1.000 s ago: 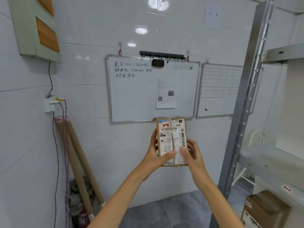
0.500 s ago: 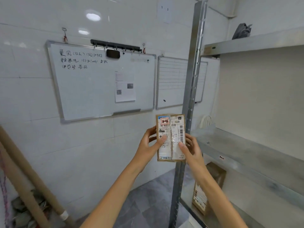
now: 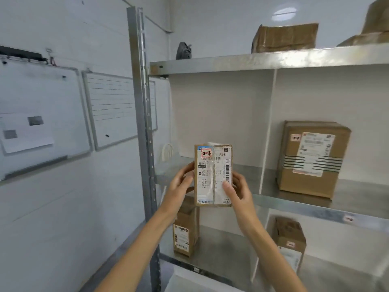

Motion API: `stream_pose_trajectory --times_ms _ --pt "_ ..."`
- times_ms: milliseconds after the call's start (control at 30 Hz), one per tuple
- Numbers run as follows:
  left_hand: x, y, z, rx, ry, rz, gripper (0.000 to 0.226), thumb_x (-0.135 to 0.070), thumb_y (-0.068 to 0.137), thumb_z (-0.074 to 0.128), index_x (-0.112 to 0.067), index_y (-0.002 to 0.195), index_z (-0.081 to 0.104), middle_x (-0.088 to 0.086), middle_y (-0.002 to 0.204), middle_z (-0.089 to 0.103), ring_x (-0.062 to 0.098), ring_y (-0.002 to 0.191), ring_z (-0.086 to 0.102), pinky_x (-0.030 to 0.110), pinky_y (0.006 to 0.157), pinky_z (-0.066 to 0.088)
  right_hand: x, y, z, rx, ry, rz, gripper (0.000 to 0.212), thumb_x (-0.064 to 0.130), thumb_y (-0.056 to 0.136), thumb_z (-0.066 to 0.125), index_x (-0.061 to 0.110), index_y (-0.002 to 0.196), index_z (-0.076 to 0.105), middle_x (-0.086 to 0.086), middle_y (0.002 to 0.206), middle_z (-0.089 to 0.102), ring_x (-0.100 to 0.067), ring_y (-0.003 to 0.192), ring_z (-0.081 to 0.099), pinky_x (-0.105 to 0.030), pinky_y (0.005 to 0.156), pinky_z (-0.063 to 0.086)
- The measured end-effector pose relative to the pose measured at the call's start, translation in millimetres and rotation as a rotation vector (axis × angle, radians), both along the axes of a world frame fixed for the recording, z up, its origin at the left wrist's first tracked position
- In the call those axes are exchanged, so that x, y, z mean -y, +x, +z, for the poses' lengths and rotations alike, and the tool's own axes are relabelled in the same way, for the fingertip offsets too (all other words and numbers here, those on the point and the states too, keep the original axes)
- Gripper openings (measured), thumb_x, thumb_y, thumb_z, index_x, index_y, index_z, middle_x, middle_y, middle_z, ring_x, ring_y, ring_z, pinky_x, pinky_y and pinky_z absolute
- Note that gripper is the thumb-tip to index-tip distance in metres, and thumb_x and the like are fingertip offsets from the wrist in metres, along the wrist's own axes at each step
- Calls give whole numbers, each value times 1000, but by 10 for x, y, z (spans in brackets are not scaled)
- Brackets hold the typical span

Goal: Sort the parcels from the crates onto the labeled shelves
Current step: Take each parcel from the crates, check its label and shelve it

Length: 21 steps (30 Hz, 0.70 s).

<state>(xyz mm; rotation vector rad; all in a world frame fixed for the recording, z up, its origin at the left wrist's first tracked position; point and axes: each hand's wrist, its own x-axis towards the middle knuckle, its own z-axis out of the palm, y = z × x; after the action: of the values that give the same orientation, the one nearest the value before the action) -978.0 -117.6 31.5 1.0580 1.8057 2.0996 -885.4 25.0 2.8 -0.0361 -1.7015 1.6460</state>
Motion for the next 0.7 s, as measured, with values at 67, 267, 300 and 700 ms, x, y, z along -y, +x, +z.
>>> stream_pose_trajectory --times_ms 67,267,300,700 --pt "-169 118 -50 -4 -9 -64 28 -31 96 44 -37 123 51 -14 117 62 -8 102 60 13 78 52 -83 263 -9 7 -1 -60 47 42 80 66 30 123 51 4 121 63 -15 113 61 -37 91 54" --pt "-852 731 -65 -19 -43 -358 35 -23 96 46 -26 131 50 3 129 52 4 112 57 24 88 52 -390 1306 -101 28 -60 -293 47 40 79 68 33 122 51 8 117 67 -13 108 65 -27 80 57" --pt "-967 884 -55 -17 -39 -410 34 -21 96 46 -29 128 50 3 130 52 9 116 56 28 91 51 -455 1494 -123 34 -66 -344 46 38 80 67 30 122 51 7 116 67 -14 108 65 -27 80 57" --pt "-2042 2917 -208 1 -83 -865 32 -24 94 49 -28 125 53 -5 125 61 9 113 59 33 94 51 -844 3747 -250 33 -110 -829 45 41 81 68 30 122 53 3 118 65 -17 112 61 -40 89 55"
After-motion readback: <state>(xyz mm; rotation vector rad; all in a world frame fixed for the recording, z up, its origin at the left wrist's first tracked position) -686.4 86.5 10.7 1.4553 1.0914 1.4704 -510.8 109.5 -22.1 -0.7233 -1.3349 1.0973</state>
